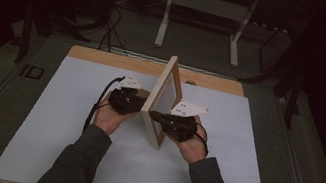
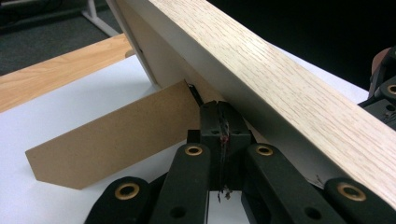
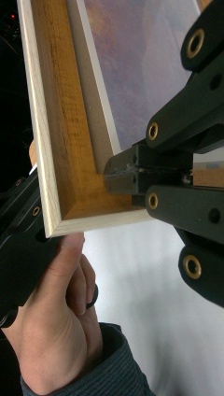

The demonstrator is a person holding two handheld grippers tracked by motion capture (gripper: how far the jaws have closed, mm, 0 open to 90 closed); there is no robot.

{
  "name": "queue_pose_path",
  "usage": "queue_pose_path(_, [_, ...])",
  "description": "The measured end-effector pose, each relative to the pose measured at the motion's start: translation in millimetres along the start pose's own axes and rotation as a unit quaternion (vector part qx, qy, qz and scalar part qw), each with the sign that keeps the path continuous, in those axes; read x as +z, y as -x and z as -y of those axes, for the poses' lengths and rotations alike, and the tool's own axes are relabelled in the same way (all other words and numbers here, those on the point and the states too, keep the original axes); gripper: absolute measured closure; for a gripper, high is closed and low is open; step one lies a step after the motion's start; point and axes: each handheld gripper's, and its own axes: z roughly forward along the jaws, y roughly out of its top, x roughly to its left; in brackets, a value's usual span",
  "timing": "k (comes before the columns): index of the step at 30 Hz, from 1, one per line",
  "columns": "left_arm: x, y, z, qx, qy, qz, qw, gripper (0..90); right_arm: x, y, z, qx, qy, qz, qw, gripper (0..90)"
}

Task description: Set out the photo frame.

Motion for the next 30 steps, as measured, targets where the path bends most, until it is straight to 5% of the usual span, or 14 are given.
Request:
queue_pose_path(22, [-17.5,-23.2,1.0,-0.05,0.019,-0.007,0.9985,90.0,24.4,-4.8,-11.6,0.0,-0.005,0.005,1.0,89.8])
queue_pose_path(30, [-27.4,-22.7,5.2,-0.053,0.026,-0.024,0.9979,76.2,25.5,-4.1,-7.8,-0.006,-0.015,0.01,0.9998,88.1])
